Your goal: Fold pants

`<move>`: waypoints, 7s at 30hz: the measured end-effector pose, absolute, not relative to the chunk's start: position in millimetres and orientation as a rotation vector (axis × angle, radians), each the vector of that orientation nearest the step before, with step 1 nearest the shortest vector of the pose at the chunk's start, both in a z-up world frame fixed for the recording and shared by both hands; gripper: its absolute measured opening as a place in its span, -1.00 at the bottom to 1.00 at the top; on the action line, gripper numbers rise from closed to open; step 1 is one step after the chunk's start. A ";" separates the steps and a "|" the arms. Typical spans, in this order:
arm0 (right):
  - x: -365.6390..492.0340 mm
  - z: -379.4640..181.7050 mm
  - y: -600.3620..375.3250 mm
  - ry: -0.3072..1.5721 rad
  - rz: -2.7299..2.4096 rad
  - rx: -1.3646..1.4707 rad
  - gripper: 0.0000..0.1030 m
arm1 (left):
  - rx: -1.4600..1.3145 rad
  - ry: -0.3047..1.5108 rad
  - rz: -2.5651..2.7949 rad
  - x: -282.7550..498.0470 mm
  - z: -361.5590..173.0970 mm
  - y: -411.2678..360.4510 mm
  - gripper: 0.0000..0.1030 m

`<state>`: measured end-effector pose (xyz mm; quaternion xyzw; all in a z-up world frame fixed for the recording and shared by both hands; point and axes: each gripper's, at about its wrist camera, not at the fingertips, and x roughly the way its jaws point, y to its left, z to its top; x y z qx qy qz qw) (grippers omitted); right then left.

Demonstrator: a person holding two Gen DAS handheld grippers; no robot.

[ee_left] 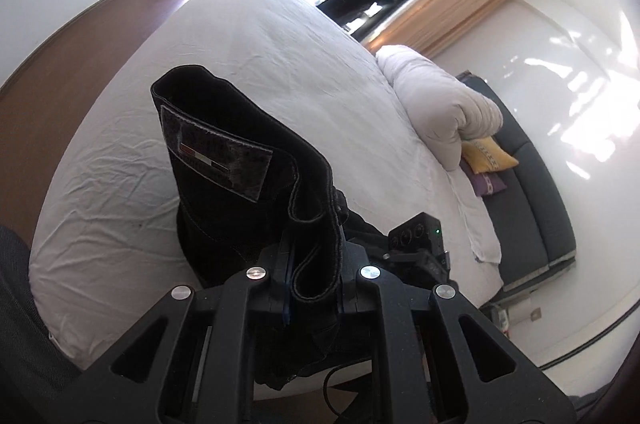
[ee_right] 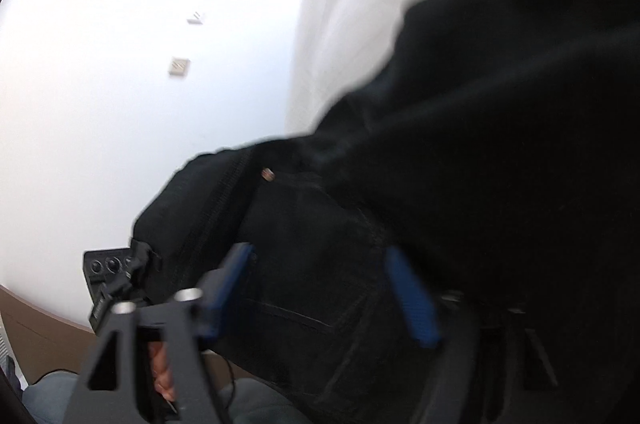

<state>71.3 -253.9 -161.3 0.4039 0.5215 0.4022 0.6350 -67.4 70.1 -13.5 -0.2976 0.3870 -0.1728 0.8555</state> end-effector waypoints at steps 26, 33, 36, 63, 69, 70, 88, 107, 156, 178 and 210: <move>69.9 -97.2 -362.4 1.169 0.859 0.642 0.41 | 0.168 0.979 -0.656 -53.1 -54.7 -220.3 -0.76; 59.4 -113.7 -375.4 1.195 0.794 0.546 -0.54 | 0.283 1.002 -0.686 -57.7 -67.9 -258.0 -0.76; 53.6 -121.4 -390.2 1.194 0.774 0.569 -0.57 | 0.328 1.002 -0.707 -63.3 -71.4 -266.2 -0.76; 50.3 -181.3 -443.4 1.208 0.717 0.699 -0.58 | 0.452 1.048 -0.733 -70.4 -126.7 -320.6 -0.43; 39.7 -176.5 -444.2 1.202 0.676 0.684 -0.50 | 0.310 1.031 -0.816 -80.8 -88.9 -289.9 0.30; 38.0 -175.7 -443.9 1.201 0.667 0.686 -0.49 | 0.262 1.012 -0.824 -80.7 -77.7 -275.3 0.39; -4.0 -162.4 -443.1 1.230 0.416 0.499 -0.25 | -0.080 0.934 -0.499 -18.7 -73.5 -88.1 0.40; -0.6 -132.9 -375.6 1.229 0.535 0.393 -0.04 | -0.070 0.891 -0.482 12.5 -95.6 -99.3 0.40; -6.4 -163.8 -398.5 1.271 0.416 0.507 -1.00 | -0.397 1.029 -1.130 -61.9 -169.2 -68.6 -0.38; 29.4 -161.8 -428.6 1.197 0.384 0.537 0.41 | -0.405 1.078 -0.745 -29.4 -145.0 5.1 0.27; 73.7 -57.6 -376.5 1.020 0.466 0.334 -0.68 | -0.255 1.054 -0.600 47.5 -68.4 -16.6 -0.65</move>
